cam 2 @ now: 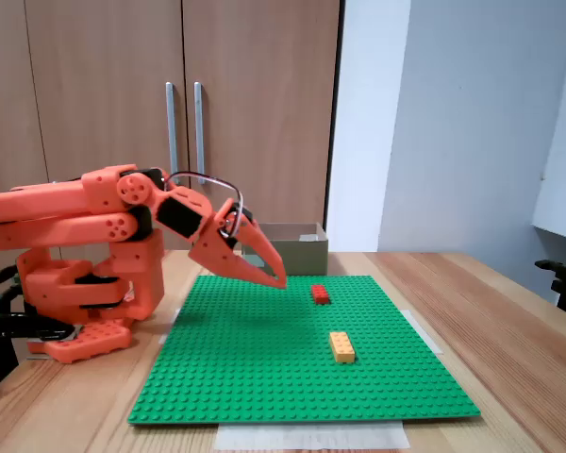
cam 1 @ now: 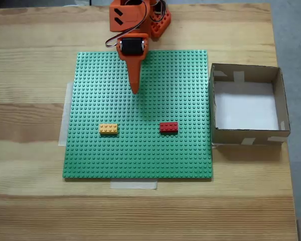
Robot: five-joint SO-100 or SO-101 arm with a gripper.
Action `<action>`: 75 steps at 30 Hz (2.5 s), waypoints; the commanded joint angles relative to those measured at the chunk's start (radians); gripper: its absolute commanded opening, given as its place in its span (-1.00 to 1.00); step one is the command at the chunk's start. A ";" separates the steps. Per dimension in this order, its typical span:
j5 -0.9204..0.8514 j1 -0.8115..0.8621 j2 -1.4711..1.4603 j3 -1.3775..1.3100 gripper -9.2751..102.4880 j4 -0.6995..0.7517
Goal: Pick the red lego block and put it in the box.
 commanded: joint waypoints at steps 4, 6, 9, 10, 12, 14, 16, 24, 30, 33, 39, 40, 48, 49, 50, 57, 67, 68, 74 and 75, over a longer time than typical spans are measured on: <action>-0.003 -0.002 0.008 0.009 -0.85 -0.006; -0.003 -0.002 0.008 0.009 -0.85 -0.006; -0.003 -0.002 0.008 0.009 -0.85 -0.006; -0.003 -0.002 0.008 0.009 -0.85 -0.006; -0.003 -0.002 0.008 0.009 -0.85 -0.006; -0.003 -0.002 0.008 0.009 -0.85 -0.006; -0.003 -0.002 0.008 0.011 -0.85 -0.006; -0.003 -0.002 0.008 0.011 -0.85 -0.006; 0.002 0.000 0.008 0.011 -0.85 -0.006; 0.017 0.002 0.008 0.011 -0.85 -0.006; 0.064 0.014 -0.015 -0.018 -0.85 -0.023; 0.067 0.014 -0.032 -0.034 -0.85 -0.020; 0.048 0.002 -0.253 -0.232 -0.85 0.058; 0.044 -0.006 -0.276 -0.256 -0.85 0.071; 0.043 -0.014 -0.302 -0.284 -0.85 0.084; 0.064 -0.067 -0.543 -0.492 -0.85 0.199; 0.086 -0.097 -0.827 -0.703 -0.56 0.264; 0.089 -0.104 -0.845 -0.724 -0.55 0.278; 0.110 -0.137 -0.905 -0.821 -0.53 0.336; 0.114 -0.138 -0.911 -0.831 -0.53 0.341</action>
